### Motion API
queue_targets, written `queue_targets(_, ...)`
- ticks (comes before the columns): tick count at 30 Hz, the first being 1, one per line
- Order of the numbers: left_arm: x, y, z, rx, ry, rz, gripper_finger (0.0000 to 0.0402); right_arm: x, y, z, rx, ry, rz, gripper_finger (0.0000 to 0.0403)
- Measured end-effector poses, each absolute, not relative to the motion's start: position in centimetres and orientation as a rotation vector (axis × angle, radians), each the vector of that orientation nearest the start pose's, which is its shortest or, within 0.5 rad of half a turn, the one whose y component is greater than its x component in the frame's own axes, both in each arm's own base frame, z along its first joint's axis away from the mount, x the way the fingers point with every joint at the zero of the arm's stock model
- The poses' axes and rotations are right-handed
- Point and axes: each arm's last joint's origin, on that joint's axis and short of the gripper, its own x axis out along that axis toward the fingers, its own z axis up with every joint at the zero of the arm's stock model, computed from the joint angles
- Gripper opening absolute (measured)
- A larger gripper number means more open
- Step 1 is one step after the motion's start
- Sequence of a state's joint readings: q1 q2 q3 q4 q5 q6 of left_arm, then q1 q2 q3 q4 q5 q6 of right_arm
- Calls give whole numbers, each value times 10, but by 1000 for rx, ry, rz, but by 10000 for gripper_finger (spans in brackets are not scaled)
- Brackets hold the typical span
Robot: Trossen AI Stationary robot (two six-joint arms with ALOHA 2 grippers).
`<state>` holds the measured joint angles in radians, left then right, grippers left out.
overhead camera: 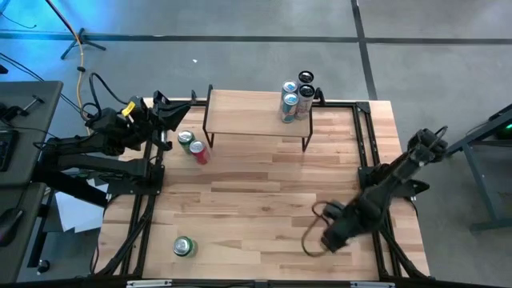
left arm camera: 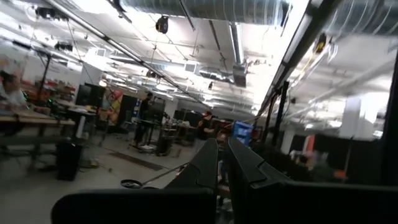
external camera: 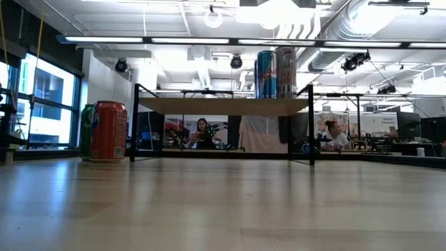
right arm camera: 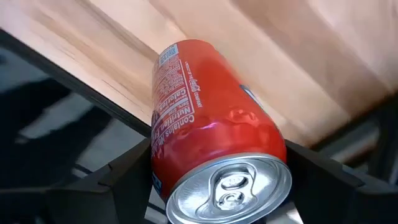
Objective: Place canned beverage on shelf
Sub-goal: Put the bottom red soda can on the shelf
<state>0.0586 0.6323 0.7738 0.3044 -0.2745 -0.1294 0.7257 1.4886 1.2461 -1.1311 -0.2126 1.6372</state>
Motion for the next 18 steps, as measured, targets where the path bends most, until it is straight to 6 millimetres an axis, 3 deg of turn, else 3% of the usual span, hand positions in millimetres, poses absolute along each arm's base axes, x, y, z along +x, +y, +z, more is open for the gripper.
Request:
queue_targets(5, 129, 15, 392, -146, -433, 308, 1, 220, 153, 284, 959, 1408, -426, 293)
queue_targets(10, 129, 16, 391, -145, -422, 316, 1, 245, 138, 289, 940, 1281, -251, 293)
queue_targets(18, 128, 19, 390, -83, -396, 459, 1, 277, 104, 299, 908, 1068, -123, 293)
